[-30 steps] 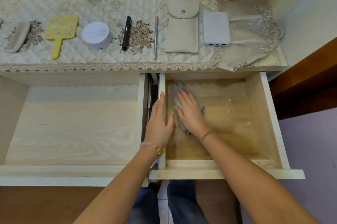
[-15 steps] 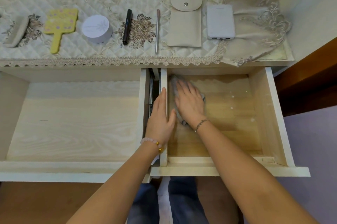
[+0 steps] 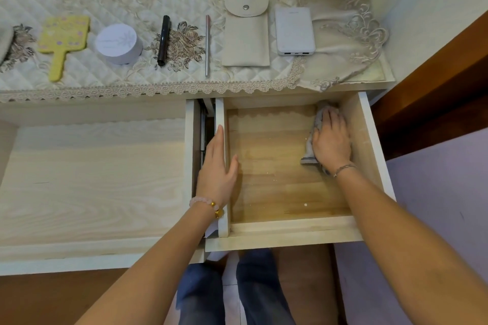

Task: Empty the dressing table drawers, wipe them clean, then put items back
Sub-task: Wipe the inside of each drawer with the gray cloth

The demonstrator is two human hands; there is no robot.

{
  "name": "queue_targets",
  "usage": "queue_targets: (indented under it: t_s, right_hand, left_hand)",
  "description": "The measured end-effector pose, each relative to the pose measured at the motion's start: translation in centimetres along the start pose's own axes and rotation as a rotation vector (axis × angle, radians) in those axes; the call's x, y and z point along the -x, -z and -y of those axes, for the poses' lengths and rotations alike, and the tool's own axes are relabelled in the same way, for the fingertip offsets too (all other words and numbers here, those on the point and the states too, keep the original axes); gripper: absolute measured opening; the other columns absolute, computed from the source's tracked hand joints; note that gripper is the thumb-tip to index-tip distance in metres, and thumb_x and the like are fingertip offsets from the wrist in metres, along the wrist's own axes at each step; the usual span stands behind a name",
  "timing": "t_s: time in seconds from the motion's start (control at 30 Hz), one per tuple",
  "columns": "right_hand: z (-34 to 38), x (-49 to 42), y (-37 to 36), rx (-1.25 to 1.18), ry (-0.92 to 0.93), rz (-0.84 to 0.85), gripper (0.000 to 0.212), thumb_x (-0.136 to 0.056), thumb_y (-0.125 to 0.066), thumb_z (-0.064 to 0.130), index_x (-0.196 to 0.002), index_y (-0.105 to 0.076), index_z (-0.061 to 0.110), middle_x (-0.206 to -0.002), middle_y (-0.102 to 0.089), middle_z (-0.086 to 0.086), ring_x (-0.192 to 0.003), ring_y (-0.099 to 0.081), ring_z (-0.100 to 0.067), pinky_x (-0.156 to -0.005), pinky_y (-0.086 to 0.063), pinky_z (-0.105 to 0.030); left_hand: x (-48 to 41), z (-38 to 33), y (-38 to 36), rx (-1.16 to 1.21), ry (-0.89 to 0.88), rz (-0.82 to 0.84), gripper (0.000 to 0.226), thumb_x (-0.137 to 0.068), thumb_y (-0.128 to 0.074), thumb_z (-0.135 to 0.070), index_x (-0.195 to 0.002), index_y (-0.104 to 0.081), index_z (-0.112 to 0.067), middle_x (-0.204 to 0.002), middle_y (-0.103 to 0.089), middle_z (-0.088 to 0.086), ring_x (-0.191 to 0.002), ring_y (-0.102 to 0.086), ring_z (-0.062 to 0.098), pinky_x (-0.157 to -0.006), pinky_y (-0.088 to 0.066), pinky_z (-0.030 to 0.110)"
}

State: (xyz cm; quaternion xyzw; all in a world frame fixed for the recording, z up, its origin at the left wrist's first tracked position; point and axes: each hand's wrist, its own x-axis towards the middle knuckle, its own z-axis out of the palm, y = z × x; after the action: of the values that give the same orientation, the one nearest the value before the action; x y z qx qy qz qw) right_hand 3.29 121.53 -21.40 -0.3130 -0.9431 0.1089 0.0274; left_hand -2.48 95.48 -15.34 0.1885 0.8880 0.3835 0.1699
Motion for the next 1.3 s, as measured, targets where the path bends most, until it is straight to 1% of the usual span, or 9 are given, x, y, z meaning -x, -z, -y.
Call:
queue_targets:
  t_s: [0.13,0.3,0.43,0.53,0.67,0.77,0.97,1.17,1.3]
  right_hand:
    - [-0.4,1.4,0.2,-0.068,0.030,0.056,0.051,-0.096,-0.042,0.022,-0.142,-0.031,0.002,-0.149,-0.031,-0.015,-0.136,-0.029,-0.031,-0.115,-0.020,-0.041]
    - [3.3,3.6,-0.8,-0.161,0.152,0.158,0.051,-0.096,-0.040,0.020,-0.143,-0.030,0.006,-0.152,-0.029,-0.011,-0.140,-0.023,-0.028,-0.117,-0.013,-0.035]
    - [9.8,5.2,-1.9,-0.197,0.307,0.215,0.054,-0.093,-0.038,0.024,-0.144,-0.031,0.007,-0.151,-0.031,-0.009,-0.141,-0.023,-0.028,-0.118,-0.015,-0.038]
    - [13.2,7.4,-2.6,-0.203,0.445,0.284,0.058,-0.095,-0.043,0.018,-0.148,-0.020,0.016,-0.156,-0.017,0.001,-0.145,-0.006,-0.021,-0.119,-0.003,-0.035]
    - [12.3,8.2,-2.1,-0.159,0.508,0.296,0.062,-0.096,-0.044,0.018,-0.150,-0.013,0.020,-0.158,-0.006,0.005,-0.145,0.003,-0.017,-0.114,0.005,-0.030]
    - [10.4,7.5,-1.0,-0.066,0.576,0.351,0.061,-0.097,-0.041,0.029,-0.149,-0.011,0.020,-0.158,-0.003,0.005,-0.145,0.003,-0.016,-0.116,-0.003,-0.034]
    - [3.0,6.3,1.3,0.022,0.380,0.324,0.059,-0.099,-0.035,0.030,-0.149,-0.006,0.015,-0.158,0.000,-0.001,-0.145,0.002,-0.020,-0.118,-0.002,-0.034]
    - [-2.2,6.1,3.1,-0.071,0.029,0.376,0.060,-0.099,-0.037,0.014,-0.149,-0.004,0.011,-0.158,0.005,-0.004,-0.145,0.006,-0.024,-0.119,-0.004,-0.040]
    - [-1.0,8.2,2.5,-0.165,0.049,0.426,0.059,-0.099,-0.038,0.014,-0.149,-0.007,0.012,-0.158,0.004,-0.002,-0.145,0.009,-0.022,-0.118,0.003,-0.033]
  left_hand:
    - [0.2,-0.2,0.2,-0.006,-0.002,-0.014,0.066,-0.098,-0.043,-0.026,-0.149,-0.001,-0.030,-0.156,-0.015,-0.008,-0.113,-0.026,-0.014,-0.083,-0.026,0.008]
    - [0.4,-0.7,0.3,-0.050,0.014,-0.034,0.067,-0.097,-0.043,-0.028,-0.150,-0.001,-0.028,-0.156,-0.014,-0.008,-0.114,-0.041,0.018,-0.088,-0.042,0.031]
    - [0.3,-0.5,0.2,-0.042,-0.024,-0.035,0.067,-0.097,-0.042,-0.027,-0.149,-0.001,-0.028,-0.156,-0.016,-0.006,-0.123,-0.034,0.000,-0.086,-0.031,0.015]
    - [0.0,-0.1,0.1,-0.026,-0.018,-0.024,0.065,-0.098,-0.041,-0.025,-0.149,-0.002,-0.028,-0.156,-0.016,-0.005,-0.133,-0.025,0.002,-0.091,-0.024,0.011]
    - [0.0,0.1,0.1,-0.022,-0.013,-0.019,0.064,-0.098,-0.040,-0.025,-0.149,-0.001,-0.030,-0.156,-0.015,-0.008,-0.137,-0.020,0.003,-0.091,-0.020,0.008]
    - [0.1,0.1,0.2,-0.007,-0.010,-0.008,0.064,-0.098,-0.040,-0.026,-0.149,-0.001,-0.030,-0.156,-0.015,-0.008,-0.134,-0.024,0.001,-0.092,-0.023,0.012]
    - [0.4,-0.4,0.5,-0.020,0.008,0.015,0.064,-0.099,-0.038,-0.028,-0.149,0.001,-0.030,-0.157,-0.009,-0.011,-0.118,-0.019,-0.012,-0.089,-0.023,0.013]
    - [0.6,-0.6,0.5,-0.006,0.021,0.009,0.063,-0.100,-0.037,-0.028,-0.150,0.001,-0.030,-0.157,-0.009,-0.010,-0.133,-0.023,0.005,-0.089,-0.023,0.015]
    - [0.6,-0.8,0.5,-0.030,0.029,-0.016,0.063,-0.099,-0.037,-0.028,-0.150,0.001,-0.029,-0.157,-0.011,-0.008,-0.128,-0.033,0.014,-0.088,-0.035,0.024]
